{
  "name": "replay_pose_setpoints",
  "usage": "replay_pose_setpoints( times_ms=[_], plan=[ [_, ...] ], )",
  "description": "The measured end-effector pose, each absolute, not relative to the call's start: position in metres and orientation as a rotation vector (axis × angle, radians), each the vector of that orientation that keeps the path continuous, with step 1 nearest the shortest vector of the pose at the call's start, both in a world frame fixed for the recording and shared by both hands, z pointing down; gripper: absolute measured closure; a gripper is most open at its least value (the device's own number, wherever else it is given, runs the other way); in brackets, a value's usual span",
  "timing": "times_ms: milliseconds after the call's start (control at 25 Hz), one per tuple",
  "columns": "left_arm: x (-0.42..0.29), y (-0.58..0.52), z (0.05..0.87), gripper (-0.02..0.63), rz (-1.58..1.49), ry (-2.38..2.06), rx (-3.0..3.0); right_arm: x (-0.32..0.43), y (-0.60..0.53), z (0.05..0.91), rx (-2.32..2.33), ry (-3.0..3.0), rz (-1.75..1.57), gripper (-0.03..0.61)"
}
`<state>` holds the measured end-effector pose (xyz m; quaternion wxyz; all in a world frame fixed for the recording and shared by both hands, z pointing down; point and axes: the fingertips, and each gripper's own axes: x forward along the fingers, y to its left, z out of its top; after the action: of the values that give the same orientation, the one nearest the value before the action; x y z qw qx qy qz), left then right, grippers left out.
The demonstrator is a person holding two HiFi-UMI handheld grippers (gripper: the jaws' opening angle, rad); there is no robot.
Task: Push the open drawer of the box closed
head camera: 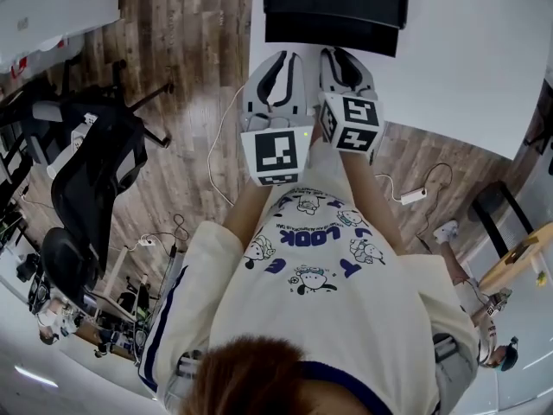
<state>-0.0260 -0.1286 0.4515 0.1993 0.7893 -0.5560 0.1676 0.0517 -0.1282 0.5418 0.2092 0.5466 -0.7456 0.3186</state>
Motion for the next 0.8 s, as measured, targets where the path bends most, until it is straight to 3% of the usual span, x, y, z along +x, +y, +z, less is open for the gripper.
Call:
replay_pose_setpoints(
  times_ms=[800],
  plan=[
    [-0.026, -0.149, 0.455, 0.566, 0.47, -1.55, 2.193, 0.052, -0.161, 0.54, 1.548, -2.078, 0.869, 0.494]
  ],
)
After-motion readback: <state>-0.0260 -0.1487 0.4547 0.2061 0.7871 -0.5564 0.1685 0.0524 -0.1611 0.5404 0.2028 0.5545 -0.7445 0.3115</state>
